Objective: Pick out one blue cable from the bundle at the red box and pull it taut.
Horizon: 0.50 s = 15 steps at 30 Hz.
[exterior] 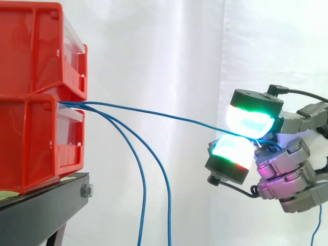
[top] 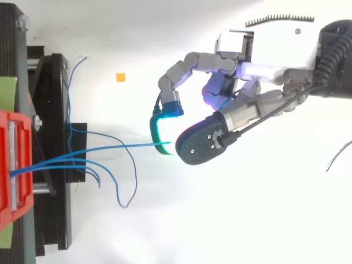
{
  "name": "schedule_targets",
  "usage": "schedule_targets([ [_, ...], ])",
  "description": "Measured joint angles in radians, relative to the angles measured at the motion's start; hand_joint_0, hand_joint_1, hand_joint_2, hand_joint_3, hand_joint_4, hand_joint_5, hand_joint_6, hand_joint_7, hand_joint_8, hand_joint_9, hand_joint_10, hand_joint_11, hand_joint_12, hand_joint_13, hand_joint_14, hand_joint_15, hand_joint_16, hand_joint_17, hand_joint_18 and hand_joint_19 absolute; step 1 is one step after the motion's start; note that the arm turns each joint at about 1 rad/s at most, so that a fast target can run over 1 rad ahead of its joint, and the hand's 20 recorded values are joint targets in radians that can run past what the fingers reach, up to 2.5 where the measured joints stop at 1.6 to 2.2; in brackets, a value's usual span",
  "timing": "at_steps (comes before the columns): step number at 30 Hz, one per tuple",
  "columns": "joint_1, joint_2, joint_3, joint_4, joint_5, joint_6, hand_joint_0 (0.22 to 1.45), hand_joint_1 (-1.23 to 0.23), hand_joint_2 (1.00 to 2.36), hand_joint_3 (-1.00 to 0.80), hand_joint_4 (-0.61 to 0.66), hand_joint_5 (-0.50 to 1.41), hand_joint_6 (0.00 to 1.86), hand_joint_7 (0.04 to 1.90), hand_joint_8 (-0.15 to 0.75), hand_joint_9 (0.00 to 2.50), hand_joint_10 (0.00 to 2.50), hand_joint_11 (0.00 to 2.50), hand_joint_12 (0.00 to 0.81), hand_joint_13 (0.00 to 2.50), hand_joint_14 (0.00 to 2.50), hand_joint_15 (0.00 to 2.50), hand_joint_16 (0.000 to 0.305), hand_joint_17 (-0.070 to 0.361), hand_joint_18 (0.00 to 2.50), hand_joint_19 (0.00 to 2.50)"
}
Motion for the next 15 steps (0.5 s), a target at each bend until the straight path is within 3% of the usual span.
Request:
schedule_targets([
  [15,0.0,0.0,0.0,0.0,0.0,0.0,0.75,-0.72,1.02,-0.3,-0.13,-0.2,0.94,1.13,0.307,1.21,2.5,1.64,0.358,0.87,2.5,1.49,0.043,0.097,1.42,2.2],
])
